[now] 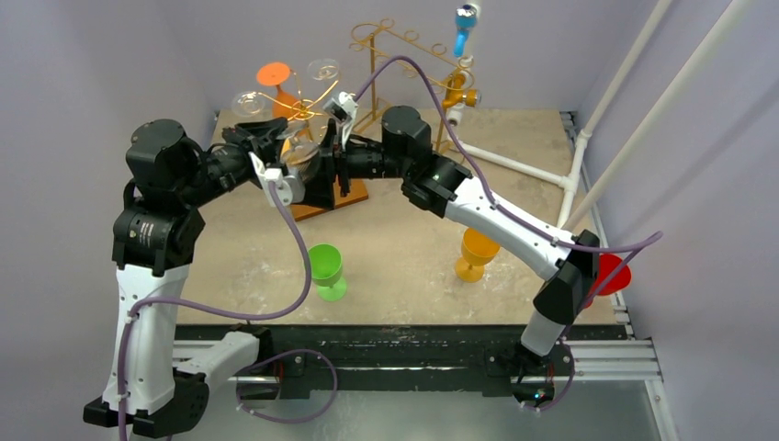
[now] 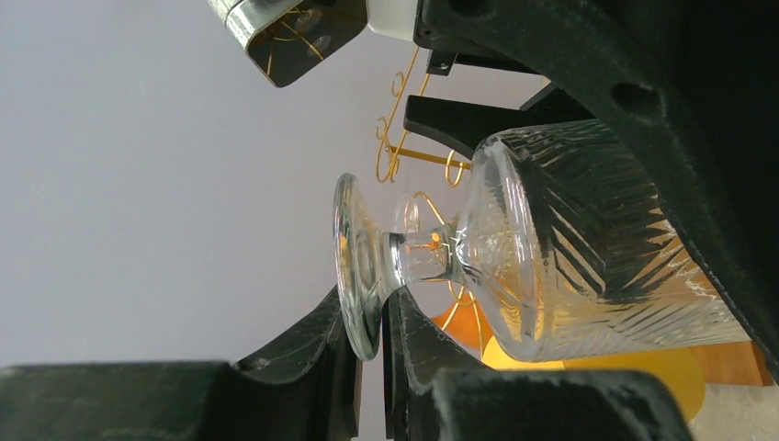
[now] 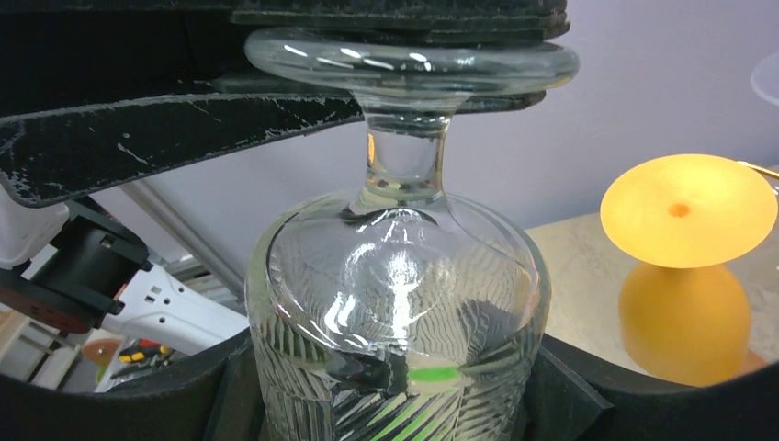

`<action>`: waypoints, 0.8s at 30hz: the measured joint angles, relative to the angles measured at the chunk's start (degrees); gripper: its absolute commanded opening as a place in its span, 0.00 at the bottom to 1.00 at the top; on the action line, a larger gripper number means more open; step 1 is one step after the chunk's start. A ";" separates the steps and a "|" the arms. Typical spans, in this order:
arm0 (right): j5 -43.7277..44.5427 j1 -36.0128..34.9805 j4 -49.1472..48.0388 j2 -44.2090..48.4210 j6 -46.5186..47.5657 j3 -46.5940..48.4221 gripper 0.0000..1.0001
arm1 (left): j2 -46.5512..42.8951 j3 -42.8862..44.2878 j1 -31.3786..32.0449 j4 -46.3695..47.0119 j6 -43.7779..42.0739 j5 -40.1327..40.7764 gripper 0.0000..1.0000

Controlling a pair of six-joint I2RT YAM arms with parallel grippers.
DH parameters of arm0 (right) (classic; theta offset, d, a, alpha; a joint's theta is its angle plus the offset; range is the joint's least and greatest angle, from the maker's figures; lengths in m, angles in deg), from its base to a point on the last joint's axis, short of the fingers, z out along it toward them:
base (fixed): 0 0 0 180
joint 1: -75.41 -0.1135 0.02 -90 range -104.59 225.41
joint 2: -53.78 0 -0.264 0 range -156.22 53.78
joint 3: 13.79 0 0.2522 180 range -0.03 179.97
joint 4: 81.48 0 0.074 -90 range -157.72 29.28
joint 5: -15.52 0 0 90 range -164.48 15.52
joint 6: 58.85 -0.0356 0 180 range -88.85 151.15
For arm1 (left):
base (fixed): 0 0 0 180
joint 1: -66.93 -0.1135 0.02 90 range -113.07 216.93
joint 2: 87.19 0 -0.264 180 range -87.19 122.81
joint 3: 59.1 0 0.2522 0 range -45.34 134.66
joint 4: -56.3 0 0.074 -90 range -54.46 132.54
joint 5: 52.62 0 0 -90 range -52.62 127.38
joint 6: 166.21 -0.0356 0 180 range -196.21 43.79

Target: Place the wine glass upside down on the wine glass rack

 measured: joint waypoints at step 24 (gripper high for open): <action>12.37 11.06 -7.08 7.58 7.63 -22.34 0.39 | 4.39 3.85 0.00 7.91 36.24 10.80 1.00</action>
